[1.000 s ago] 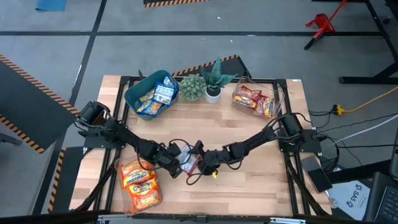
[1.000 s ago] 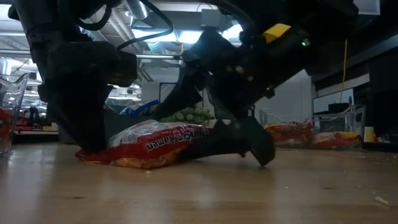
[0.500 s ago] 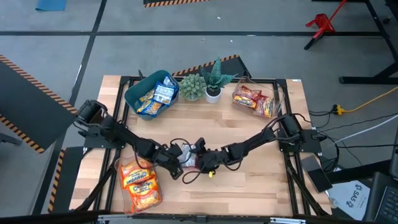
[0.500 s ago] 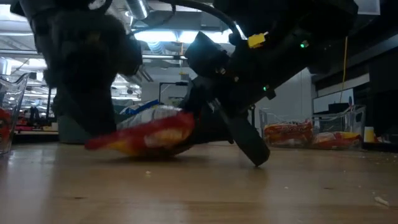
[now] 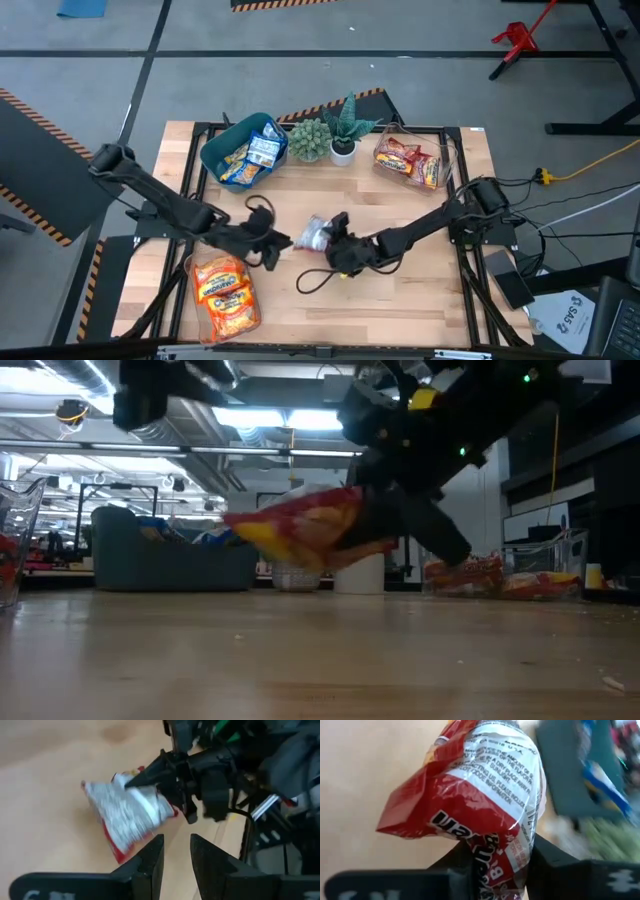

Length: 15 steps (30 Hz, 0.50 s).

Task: Sort Maruchan noodles
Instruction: Put the red noodle pack into the top transparent bin

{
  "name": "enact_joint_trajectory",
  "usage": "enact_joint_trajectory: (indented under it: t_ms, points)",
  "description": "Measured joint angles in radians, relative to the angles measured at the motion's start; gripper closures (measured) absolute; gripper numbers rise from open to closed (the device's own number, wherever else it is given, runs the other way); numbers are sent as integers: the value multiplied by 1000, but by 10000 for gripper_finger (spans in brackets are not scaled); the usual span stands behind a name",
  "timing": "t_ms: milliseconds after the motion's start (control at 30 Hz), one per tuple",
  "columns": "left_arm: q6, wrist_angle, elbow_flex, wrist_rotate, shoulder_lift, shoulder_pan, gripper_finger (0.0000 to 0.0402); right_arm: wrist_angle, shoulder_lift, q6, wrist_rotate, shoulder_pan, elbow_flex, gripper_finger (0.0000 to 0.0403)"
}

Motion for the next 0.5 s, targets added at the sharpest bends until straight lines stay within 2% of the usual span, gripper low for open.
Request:
enact_joint_trajectory:
  t_ms: [133, 300, 400, 500]
  points:
    - [29, -5, 0, -111, -57, -43, 312, -236, -73, 170, 160, -18, 2, 313]
    - [42, -6, 0, -180, -71, -74, 312, -694, -179, 538, 302, -78, 2, 309]
    - [42, -6, 0, -181, -71, -80, 312, -993, -252, 782, 330, -130, 2, 305]
    - [42, -6, 0, -181, -70, -80, 312, -1215, -319, 970, 343, -190, 2, 303]
